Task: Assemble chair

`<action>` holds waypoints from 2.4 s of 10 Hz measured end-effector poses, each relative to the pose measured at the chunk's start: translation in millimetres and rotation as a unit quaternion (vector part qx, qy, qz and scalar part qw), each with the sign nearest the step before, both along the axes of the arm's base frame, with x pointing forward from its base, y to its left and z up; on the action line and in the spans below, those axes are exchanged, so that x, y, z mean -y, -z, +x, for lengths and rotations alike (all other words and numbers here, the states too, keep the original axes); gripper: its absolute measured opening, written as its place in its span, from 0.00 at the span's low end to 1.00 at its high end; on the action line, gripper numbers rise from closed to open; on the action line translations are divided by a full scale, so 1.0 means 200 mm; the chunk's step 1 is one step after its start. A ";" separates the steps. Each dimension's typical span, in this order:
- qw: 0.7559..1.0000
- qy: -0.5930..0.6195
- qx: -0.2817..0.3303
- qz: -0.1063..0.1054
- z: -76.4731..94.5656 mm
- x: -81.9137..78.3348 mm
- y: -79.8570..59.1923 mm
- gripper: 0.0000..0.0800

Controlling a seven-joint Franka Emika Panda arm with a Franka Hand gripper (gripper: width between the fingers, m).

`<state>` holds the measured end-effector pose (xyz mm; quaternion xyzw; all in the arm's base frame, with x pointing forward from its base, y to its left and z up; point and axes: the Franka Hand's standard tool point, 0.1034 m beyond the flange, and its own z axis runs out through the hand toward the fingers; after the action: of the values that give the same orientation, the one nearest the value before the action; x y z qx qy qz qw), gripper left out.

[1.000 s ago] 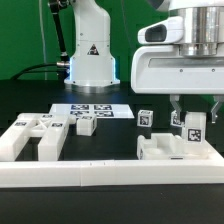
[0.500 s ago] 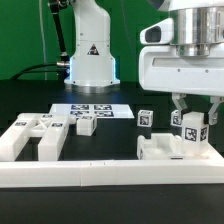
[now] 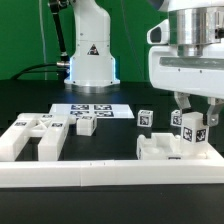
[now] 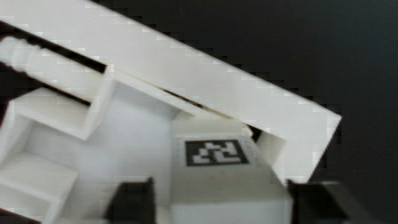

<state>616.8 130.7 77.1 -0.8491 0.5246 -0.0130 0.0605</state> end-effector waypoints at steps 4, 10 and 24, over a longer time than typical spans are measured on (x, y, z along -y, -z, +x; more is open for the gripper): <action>0.992 -0.126 0.012 -0.012 0.00 -0.01 0.00 0.80; 0.931 -0.363 0.033 -0.033 0.00 0.00 0.00 0.81; 0.835 -0.545 0.041 -0.063 0.01 0.03 0.01 0.36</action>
Offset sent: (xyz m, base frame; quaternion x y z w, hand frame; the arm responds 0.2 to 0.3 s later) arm 0.0011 0.0036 -0.0021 -0.0143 0.0065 -0.2086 0.9779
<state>618.2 124.3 75.9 -0.9982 -0.0278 -0.0461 0.0254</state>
